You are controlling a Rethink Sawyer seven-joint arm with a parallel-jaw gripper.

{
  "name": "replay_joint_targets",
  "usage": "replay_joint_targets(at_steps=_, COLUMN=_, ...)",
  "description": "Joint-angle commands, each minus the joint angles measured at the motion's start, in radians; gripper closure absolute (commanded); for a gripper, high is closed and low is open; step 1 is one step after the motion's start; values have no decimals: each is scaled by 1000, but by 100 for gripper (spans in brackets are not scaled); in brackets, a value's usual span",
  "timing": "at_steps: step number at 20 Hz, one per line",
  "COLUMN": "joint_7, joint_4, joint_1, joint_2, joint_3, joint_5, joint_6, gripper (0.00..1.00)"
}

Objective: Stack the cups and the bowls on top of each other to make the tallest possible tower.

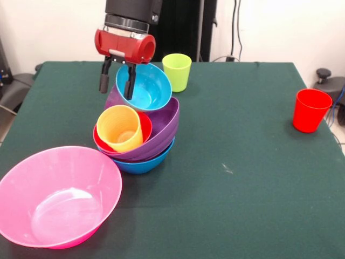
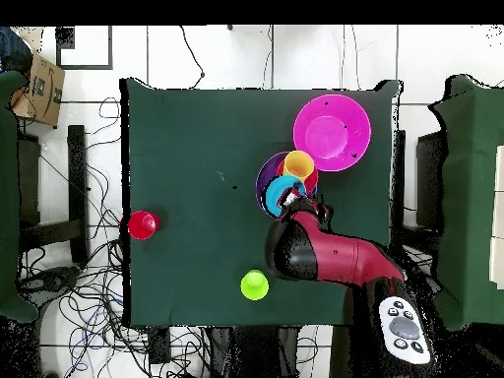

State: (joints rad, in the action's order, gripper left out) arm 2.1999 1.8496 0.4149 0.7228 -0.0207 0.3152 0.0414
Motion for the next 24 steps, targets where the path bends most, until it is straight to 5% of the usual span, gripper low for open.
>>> replay_joint_targets(at_steps=1, joint_7=100, joint_4=-11, joint_1=-22, joint_2=-26, joint_3=59, joint_5=-34, joint_6=-44, gripper=0)
replay_joint_targets(at_steps=9, joint_7=108, joint_4=-6, joint_1=-40, joint_2=1, joint_3=44, joint_5=-41, joint_6=-35, gripper=0)
replay_joint_targets(at_steps=24, joint_7=77, joint_4=112, joint_1=45, joint_2=178, joint_3=189, joint_5=-87, joint_6=-162, gripper=0)
